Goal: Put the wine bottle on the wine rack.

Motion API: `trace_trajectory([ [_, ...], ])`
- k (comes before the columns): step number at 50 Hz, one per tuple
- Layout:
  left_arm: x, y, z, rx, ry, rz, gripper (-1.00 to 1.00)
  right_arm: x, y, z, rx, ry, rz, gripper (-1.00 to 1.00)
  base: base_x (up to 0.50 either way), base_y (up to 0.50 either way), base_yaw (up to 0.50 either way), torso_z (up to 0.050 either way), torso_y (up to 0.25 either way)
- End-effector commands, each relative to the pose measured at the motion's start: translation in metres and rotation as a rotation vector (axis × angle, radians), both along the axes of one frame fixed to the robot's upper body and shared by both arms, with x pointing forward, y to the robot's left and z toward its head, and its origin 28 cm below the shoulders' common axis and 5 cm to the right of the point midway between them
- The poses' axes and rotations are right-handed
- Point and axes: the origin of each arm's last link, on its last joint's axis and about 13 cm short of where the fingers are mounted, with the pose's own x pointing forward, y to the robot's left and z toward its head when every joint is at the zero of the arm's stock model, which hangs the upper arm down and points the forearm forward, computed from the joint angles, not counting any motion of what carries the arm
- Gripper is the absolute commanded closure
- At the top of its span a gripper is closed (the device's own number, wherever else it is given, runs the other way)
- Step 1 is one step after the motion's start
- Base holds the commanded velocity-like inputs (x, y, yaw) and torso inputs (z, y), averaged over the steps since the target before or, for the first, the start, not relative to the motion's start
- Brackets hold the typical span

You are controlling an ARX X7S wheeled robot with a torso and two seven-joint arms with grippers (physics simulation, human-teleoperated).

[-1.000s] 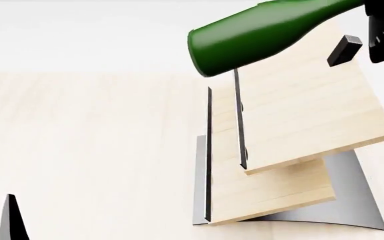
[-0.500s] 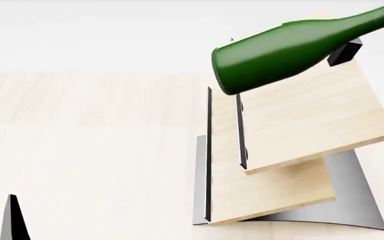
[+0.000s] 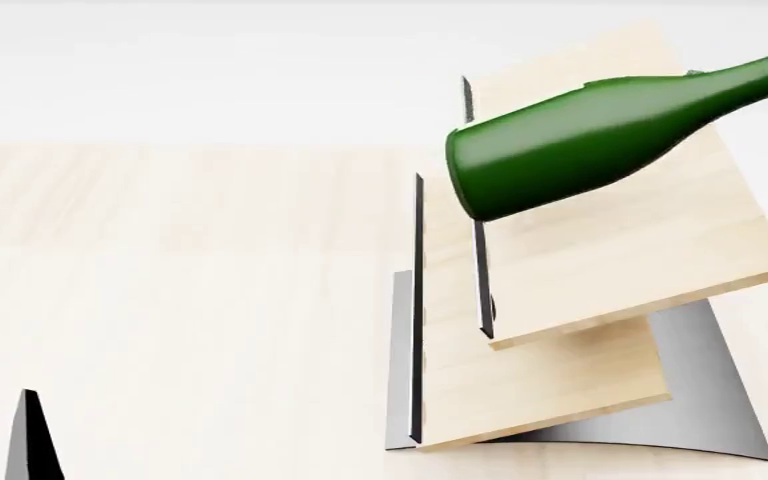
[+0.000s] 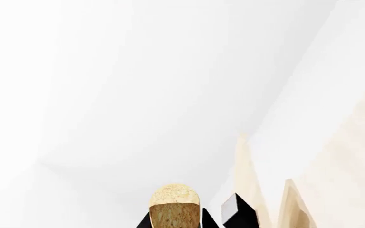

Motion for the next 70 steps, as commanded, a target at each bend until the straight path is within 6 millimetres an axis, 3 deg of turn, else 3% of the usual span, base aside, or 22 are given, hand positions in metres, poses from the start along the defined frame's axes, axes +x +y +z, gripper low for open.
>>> trace_trajectory([
  [1,0.0,0.0,0.0,0.0,0.002,-0.001,-1.0,-0.002,-0.006,-0.002,0.003,-0.036,-0.013,1.0,0.0,0.0,0.0,0.0,0.0],
  [44,0.0,-0.001,-0.002,0.003,0.005,-0.005,-1.0,0.001,-0.009,-0.031,0.011,0.021,-0.026,1.0,0.0,0.0,0.0,0.0,0.0],
  [57,0.001,-0.001,-0.002,0.003,0.007,-0.005,-1.0,-0.002,-0.009,-0.03,0.009,0.0,-0.03,1.0,0.0,0.0,0.0,0.0,0.0],
  [58,0.001,-0.002,-0.002,0.003,0.007,-0.006,-1.0,-0.003,-0.009,-0.028,0.008,-0.013,-0.023,-1.0,0.0,0.0,0.0,0.0,0.0],
  [70,0.001,-0.002,-0.003,0.004,0.007,-0.008,-1.0,-0.009,-0.008,-0.022,0.009,-0.045,-0.021,-1.0,0.0,0.0,0.0,0.0,0.0],
])
